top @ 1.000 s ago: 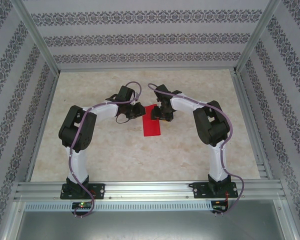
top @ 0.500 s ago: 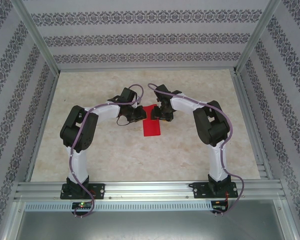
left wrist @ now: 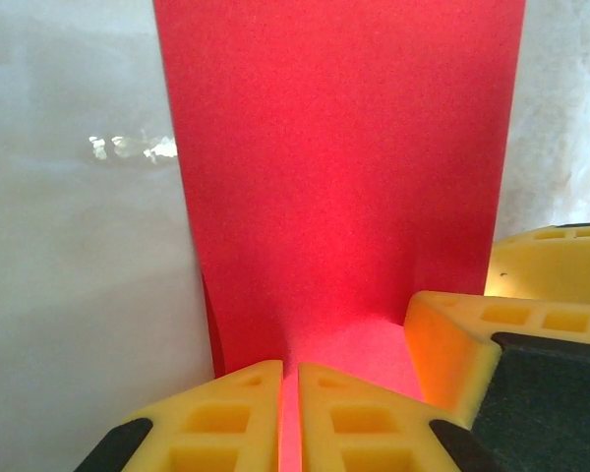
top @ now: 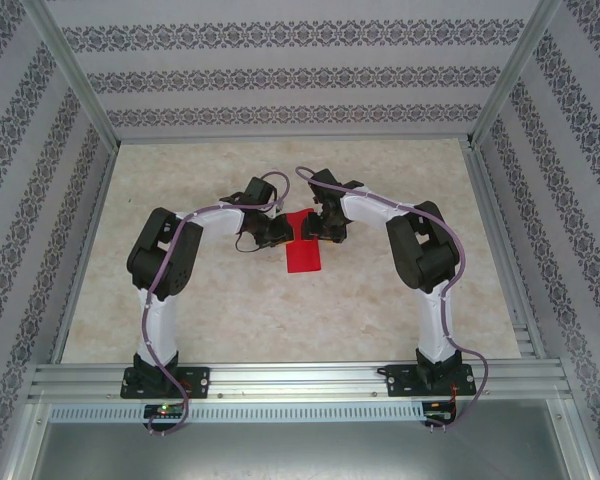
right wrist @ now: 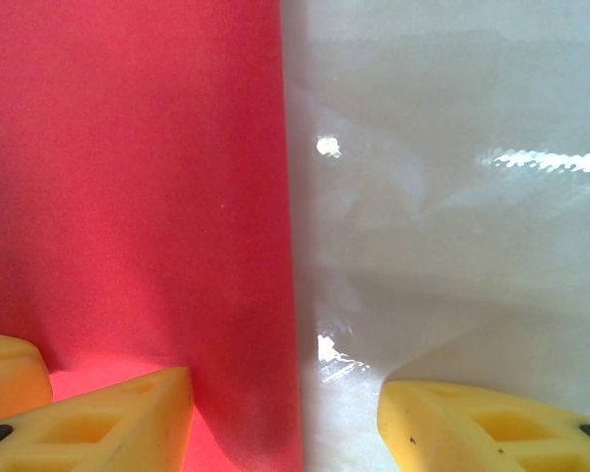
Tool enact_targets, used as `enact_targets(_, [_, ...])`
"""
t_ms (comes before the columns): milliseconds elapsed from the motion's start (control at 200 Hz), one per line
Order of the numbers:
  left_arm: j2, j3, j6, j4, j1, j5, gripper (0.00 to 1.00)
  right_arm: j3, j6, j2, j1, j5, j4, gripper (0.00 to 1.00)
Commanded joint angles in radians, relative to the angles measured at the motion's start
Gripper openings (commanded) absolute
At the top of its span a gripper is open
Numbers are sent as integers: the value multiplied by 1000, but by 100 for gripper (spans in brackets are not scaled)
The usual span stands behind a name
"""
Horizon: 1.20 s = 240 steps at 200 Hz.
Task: Fold a paper plane with a square sheet of paper (pick it up from the middle)
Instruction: Hold the square sheet of paper at the center of the table.
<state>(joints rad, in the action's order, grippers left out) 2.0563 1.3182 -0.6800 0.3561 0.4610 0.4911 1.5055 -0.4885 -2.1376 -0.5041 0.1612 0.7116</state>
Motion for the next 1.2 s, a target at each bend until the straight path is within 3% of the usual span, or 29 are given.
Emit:
enact_targets(0, [18, 30, 25, 30, 12, -8, 14, -94, 2, -185, 18, -106, 26, 59])
enact_targets(804, [45, 52, 50, 68, 12, -39, 14, -97, -5, -186, 10, -124, 30, 59])
enact_targets(1194, [76, 81, 72, 165, 12, -83, 14, -81, -17, -113, 12, -62, 26, 58])
